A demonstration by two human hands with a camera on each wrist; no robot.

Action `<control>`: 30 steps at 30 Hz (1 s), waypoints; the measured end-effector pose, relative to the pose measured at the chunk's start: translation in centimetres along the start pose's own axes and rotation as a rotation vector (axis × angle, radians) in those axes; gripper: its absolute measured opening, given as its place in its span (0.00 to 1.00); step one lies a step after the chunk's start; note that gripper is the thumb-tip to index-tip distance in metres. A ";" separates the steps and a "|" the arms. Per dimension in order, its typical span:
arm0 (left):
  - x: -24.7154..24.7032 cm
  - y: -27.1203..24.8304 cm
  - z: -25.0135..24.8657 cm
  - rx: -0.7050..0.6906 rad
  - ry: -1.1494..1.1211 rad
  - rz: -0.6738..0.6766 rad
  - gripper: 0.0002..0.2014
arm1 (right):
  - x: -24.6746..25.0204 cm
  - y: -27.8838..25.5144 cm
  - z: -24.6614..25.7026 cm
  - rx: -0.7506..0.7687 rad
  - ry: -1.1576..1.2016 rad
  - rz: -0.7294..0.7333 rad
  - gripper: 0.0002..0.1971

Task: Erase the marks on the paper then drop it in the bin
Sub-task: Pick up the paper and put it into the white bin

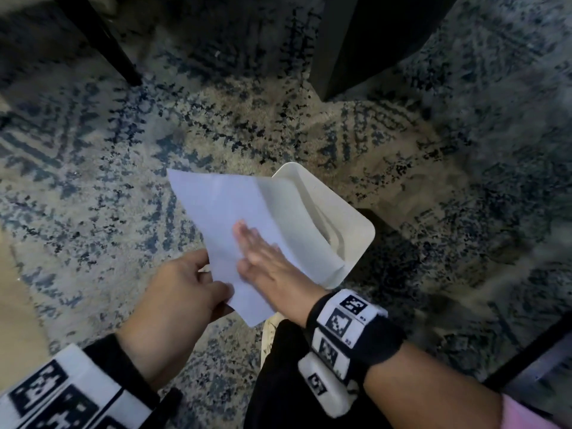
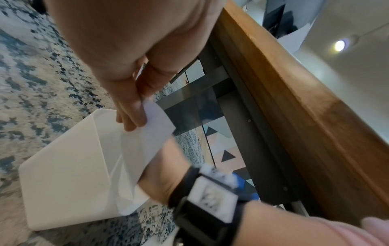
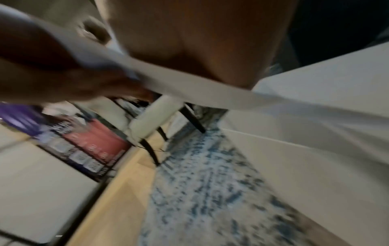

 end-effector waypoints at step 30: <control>0.7 -1.3 -0.6 0.077 -0.163 0.129 0.28 | 3.0 -1.4 -6.9 -0.313 -0.101 0.079 0.30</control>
Point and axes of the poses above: each hand's wrist, its own y-axis towards the middle knuckle, its own x-axis out of the back of the hand, z = x × y, the point moved 2 cm from there along y, towards the middle knuckle, and after that the axes turned 3 degrees about -y, right-handed, at the moved point
